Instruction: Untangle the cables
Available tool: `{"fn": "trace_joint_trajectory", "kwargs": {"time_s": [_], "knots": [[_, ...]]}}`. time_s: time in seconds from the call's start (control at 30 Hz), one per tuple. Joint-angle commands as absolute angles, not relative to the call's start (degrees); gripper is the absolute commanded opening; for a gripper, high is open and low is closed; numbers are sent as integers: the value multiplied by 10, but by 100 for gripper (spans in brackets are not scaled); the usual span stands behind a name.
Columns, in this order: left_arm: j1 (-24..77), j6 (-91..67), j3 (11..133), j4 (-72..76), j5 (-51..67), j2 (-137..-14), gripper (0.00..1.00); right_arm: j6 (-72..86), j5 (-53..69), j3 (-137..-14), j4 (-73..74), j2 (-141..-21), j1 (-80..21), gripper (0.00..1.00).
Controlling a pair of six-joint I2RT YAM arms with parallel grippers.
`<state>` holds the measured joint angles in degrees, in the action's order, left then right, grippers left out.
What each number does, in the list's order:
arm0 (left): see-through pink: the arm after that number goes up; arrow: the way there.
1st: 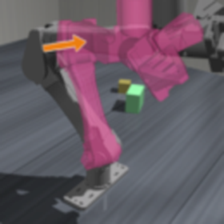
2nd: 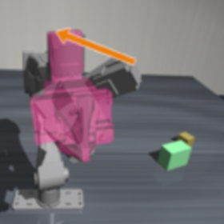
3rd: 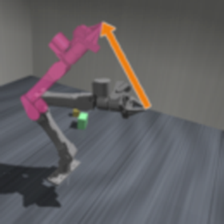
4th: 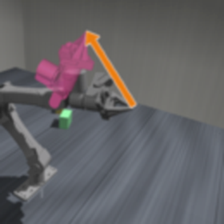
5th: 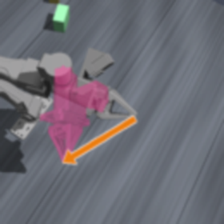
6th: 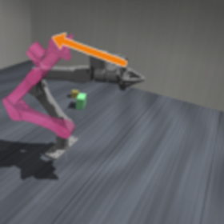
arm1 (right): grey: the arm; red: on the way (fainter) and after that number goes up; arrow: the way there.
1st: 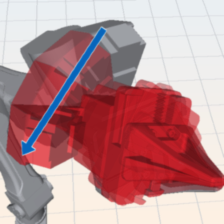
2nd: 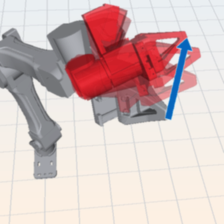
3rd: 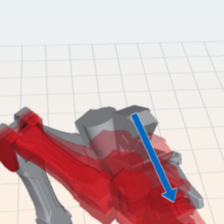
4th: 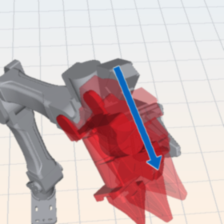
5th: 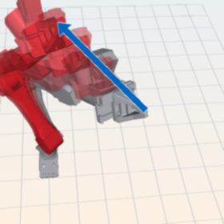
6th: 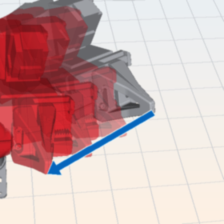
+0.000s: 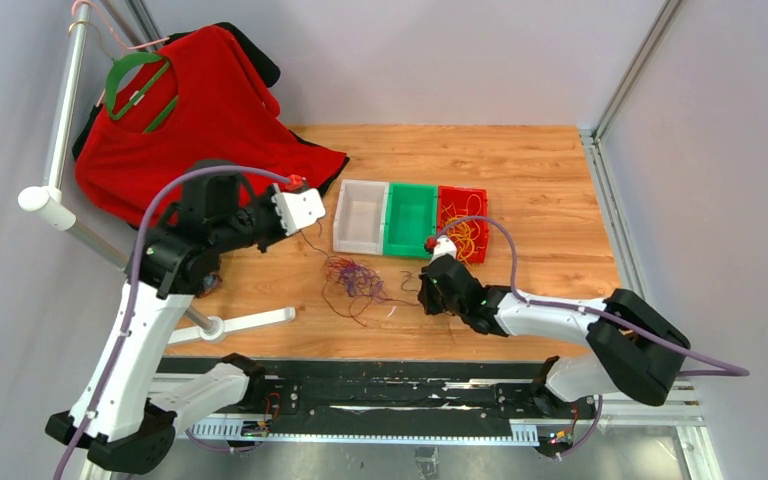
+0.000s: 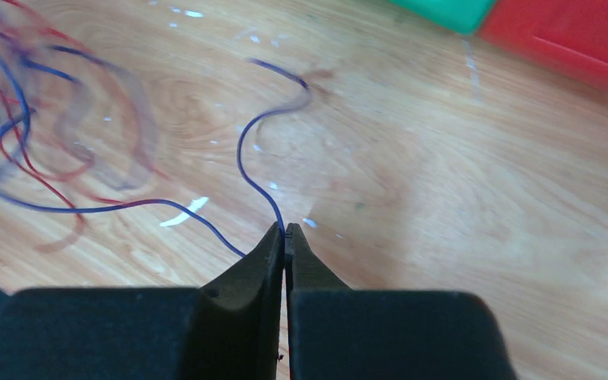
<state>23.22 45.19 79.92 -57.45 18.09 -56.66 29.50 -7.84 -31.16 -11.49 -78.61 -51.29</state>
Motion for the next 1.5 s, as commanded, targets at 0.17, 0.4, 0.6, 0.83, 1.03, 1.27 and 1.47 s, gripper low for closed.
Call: {"fn": "trace_joint_trajectory", "kwargs": {"time_s": [0.17, 0.4, 0.6, 0.83, 1.03, 1.27, 1.47], "knots": [[227, 443, 948, -539, 86, -560, 0, 326, -197, -287, -8, -723, -505, 1], [227, 350, 919, -551, 251, -535, 0, 286, -208, -339, -19, -657, -528, 1], [227, 378, 878, -555, 180, -528, 0, 239, -263, -402, 39, -593, -532, 1], [227, 544, 652, -579, 111, -437, 0, 155, -309, -438, 59, -470, -508, 1], [227, 645, 455, -579, 3, -375, 0, 115, -319, -525, 104, -406, -441, 1], [227, 737, 327, -561, -63, -310, 0, 67, -331, -640, 136, -394, -361, 1], [226, 823, 226, -522, -159, -267, 0, 27, -397, -743, 181, -445, -326, 1]]}}
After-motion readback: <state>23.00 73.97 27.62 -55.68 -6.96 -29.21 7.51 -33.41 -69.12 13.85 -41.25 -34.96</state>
